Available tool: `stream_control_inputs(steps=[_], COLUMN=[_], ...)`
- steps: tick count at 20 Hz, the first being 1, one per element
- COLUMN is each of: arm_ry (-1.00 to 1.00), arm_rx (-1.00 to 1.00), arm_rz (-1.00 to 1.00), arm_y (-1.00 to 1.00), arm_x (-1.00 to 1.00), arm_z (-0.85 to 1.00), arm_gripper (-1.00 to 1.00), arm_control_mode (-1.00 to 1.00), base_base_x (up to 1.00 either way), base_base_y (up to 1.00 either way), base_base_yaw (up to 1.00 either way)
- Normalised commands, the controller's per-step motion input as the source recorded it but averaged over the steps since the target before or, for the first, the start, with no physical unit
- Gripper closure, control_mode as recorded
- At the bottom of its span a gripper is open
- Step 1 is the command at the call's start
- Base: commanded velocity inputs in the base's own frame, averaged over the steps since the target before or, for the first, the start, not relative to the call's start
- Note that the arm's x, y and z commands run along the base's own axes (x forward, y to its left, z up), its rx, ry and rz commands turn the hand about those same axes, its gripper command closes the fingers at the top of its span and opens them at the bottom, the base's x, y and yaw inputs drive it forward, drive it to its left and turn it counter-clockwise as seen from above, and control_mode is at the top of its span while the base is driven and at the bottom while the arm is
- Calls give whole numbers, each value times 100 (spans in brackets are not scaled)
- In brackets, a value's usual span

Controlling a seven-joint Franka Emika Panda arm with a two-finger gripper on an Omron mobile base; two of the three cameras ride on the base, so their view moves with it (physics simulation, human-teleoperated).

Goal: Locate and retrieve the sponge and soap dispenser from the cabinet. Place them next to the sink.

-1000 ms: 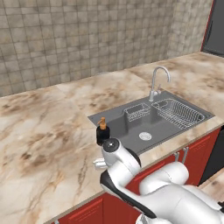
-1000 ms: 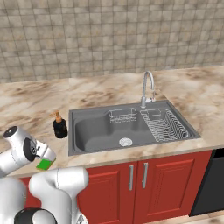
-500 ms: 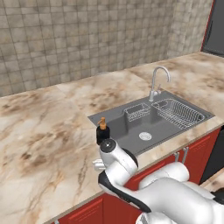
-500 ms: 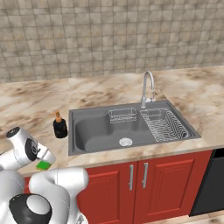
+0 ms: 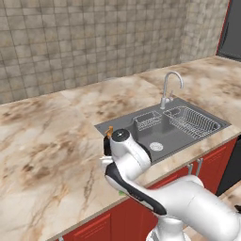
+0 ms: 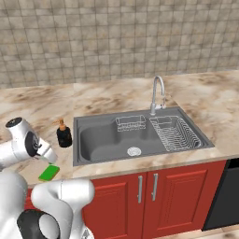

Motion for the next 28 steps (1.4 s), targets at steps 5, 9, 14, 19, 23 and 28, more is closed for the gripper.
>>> stream_control_inputs(steps=[5,9,14,19,23,28], arm_ry=[7,5,8,0,-12,-13], arm_rx=[4,0,0,2,13,15], arm_rz=[0,0,5,8,18,23], arm_y=[-2,-7,-10,-22,-31,-35], arm_x=[-53,-80,-74,-77,-79,-68], arm_z=[55,49,56,23,0,0], arm_gripper=[-100,-100,-100,-100,-100,-100], arm_control_mode=[-100,-100,-100,-100,-100,-100], base_base_x=[0,0,0,0,0,0], base_base_y=[0,0,0,0,0,0], base_base_yaw=[0,0,0,0,0,0])
